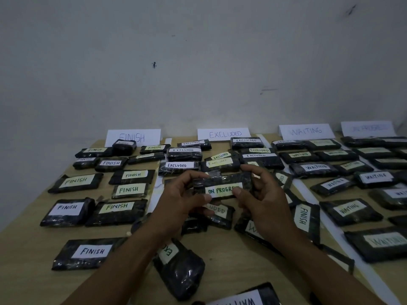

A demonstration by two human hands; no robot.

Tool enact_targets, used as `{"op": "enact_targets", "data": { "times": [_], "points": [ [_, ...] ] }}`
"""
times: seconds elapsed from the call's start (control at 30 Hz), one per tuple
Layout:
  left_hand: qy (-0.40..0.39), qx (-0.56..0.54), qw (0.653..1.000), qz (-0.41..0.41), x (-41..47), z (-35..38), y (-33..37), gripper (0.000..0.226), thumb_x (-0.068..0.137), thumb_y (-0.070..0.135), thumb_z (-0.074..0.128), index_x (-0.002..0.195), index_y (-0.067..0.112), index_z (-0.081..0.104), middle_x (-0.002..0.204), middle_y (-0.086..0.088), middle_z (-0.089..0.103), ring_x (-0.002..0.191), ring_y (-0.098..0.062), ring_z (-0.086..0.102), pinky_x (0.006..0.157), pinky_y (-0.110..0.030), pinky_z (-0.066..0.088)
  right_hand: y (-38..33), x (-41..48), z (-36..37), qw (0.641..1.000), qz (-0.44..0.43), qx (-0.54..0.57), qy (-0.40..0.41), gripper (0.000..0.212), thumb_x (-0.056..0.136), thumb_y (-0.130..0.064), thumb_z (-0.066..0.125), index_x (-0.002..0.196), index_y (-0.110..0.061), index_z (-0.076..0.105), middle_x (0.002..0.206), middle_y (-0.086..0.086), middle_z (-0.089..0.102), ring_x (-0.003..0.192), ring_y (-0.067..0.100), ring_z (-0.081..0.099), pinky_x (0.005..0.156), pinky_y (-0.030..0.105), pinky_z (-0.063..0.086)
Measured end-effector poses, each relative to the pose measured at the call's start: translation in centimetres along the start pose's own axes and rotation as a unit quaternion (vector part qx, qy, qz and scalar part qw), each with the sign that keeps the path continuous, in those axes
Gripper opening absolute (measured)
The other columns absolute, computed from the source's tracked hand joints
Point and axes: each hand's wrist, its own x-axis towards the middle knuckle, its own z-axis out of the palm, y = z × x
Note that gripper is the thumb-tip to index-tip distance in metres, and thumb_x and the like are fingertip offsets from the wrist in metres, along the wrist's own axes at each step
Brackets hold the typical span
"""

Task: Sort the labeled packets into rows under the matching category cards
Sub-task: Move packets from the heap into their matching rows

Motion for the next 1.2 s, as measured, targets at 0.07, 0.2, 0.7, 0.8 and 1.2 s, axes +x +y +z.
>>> {"op": "enact_targets", "data": {
  "times": [0.07, 0.2, 0.7, 0.8, 1.2],
  "points": [
    [0.012, 0.050, 0.999, 0.015, 0.1, 0.4, 0.0, 0.030, 0.084, -0.002, 0.063, 0.109, 0.013, 0.061, 0.094, -0.006, 0.073, 0.080, -0.029, 0.071, 0.063, -0.033, 0.059, -0.5, 0.4, -0.1, 0.999, 0.004, 0.026, 0.027, 0.042, 0.086, 0.000, 0.064, 0.115, -0.029, 0.053, 0.091, 0.001, 0.072, 0.065, 0.013, 0.062, 0.055, 0.023, 0.051],
    [-0.003, 0.174, 0.982, 0.070, 1.2, 1.7, 0.0, 0.023, 0.086, 0.016, 0.069, 0.099, 0.034, 0.066, 0.090, 0.000, 0.073, 0.077, -0.016, 0.070, 0.065, -0.032, 0.056, -2.5, 1.7, -1.5, 0.989, 0.011, 0.109, 0.102, 0.036, 0.085, 0.001, 0.063, 0.109, -0.023, 0.053, 0.080, -0.001, 0.070, 0.056, 0.019, 0.053, 0.048, 0.028, 0.045],
    [-0.352, 0.449, 0.737, 0.362, 6.8, 22.7, -1.9, 0.038, 0.085, 0.053, 0.044, 0.111, 0.031, 0.059, 0.109, 0.009, 0.055, 0.104, -0.006, 0.047, 0.084, -0.026, 0.040, -9.1, -4.0, -24.7, 0.916, -0.022, 0.104, 0.388, 0.022, 0.090, -0.003, 0.054, 0.110, -0.013, 0.058, 0.071, 0.008, 0.059, 0.046, 0.015, 0.051, 0.042, 0.022, 0.039],
    [-0.410, 0.449, 0.722, 0.331, 6.8, 27.4, -3.4, 0.044, 0.089, 0.062, 0.042, 0.126, 0.040, 0.048, 0.124, 0.015, 0.045, 0.113, -0.005, 0.043, 0.090, -0.026, 0.039, -8.9, -7.1, -31.2, 0.862, -0.010, 0.039, 0.505, 0.015, 0.090, -0.003, 0.057, 0.099, -0.015, 0.056, 0.072, 0.008, 0.059, 0.043, 0.012, 0.052, 0.039, 0.019, 0.040],
    [-0.451, 0.489, 0.688, 0.290, 7.7, 31.5, -8.9, 0.074, 0.080, 0.083, 0.020, 0.142, 0.045, 0.036, 0.153, 0.026, 0.019, 0.134, 0.008, 0.011, 0.111, -0.024, 0.018, -4.1, -11.1, -51.6, 0.701, 0.104, -0.092, 0.700, 0.024, 0.089, -0.007, 0.051, 0.109, -0.018, 0.053, 0.104, 0.012, 0.058, 0.086, 0.025, 0.060, 0.060, 0.033, 0.053]
  ]
}}
